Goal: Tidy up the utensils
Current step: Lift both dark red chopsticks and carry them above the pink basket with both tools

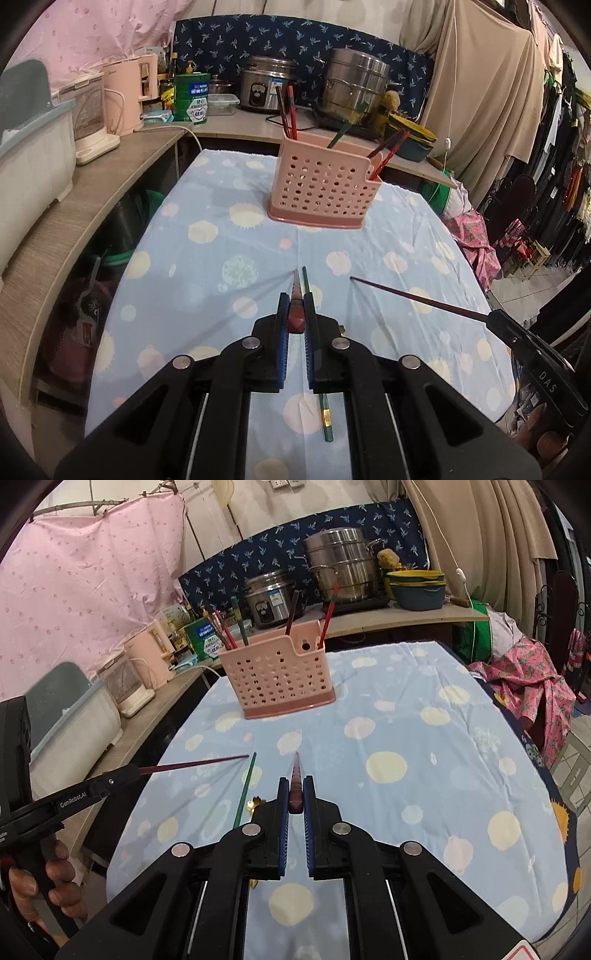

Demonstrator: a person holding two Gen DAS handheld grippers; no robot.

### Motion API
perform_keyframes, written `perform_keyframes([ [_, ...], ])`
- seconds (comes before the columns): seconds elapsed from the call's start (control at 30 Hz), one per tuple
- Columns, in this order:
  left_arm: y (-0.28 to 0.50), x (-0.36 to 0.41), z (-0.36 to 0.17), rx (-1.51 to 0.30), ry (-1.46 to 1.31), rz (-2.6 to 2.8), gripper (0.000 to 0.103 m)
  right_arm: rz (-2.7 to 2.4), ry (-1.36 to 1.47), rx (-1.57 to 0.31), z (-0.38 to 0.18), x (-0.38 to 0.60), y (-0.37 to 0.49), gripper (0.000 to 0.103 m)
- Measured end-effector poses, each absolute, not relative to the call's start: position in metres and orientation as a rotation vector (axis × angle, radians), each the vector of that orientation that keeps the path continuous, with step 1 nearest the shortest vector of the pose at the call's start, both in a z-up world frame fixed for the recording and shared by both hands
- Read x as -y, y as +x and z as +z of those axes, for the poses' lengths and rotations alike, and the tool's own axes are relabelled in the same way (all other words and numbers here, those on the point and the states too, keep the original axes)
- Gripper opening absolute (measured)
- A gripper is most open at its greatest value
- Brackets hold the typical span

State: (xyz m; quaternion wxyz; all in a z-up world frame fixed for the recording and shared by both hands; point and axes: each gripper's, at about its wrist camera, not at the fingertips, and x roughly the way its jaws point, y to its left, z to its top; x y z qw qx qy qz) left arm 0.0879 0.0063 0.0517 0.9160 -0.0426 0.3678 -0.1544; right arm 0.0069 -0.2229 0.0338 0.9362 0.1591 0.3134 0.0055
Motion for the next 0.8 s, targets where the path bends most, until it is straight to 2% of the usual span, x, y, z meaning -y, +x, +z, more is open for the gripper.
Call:
perform_keyframes([
  [0.8,0.174,0.004,0.163,-0.508,-0.102,-0.284,0.007,0.034,0.365,-0.361,0.143,0.261,0.098,0.007],
])
